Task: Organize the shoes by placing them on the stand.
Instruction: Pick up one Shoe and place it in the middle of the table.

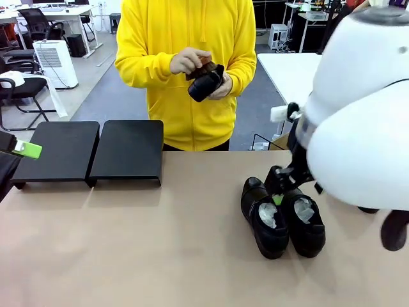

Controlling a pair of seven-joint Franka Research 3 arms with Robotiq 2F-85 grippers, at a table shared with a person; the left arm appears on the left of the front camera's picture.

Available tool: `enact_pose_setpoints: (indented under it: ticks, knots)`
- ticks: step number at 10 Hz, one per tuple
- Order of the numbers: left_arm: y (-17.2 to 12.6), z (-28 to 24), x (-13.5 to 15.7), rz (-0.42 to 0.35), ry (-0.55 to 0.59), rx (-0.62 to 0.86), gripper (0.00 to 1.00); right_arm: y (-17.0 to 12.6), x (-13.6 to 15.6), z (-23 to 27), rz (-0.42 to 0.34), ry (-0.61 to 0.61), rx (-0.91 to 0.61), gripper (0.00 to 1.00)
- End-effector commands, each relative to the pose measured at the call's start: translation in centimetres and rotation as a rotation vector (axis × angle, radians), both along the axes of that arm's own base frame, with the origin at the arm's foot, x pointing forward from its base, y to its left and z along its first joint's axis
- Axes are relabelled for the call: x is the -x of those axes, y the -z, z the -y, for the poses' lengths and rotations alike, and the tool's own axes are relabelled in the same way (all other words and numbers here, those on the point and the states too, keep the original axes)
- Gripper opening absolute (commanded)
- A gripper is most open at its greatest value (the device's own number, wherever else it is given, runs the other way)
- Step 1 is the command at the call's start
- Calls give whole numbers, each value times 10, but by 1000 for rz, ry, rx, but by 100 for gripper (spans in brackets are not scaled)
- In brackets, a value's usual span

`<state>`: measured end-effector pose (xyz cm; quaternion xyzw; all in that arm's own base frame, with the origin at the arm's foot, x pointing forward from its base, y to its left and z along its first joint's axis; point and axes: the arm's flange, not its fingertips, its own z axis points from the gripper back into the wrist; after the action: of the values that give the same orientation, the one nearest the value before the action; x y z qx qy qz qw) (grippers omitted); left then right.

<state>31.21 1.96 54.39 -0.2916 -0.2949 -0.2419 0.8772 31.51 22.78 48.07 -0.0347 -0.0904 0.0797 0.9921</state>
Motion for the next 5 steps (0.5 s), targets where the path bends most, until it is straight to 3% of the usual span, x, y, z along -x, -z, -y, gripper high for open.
enact_pose_setpoints:
  ticks: [1, 2, 4, 5]
  knots:
    - [2, 0, 0, 13, 18, 17, 92, 16, -13, -13, -68, 15, -24, 100]
    - [2, 0, 0, 13, 18, 17, 92, 23, -15, -13, -72, 26, -57, 95]
    - [2, 0, 0, 13, 18, 17, 92, 28, -15, -9, -32, 65, -81, 56]
    - [2, 0, 0, 13, 18, 17, 92, 30, -15, -8, -21, 80, -81, 56]
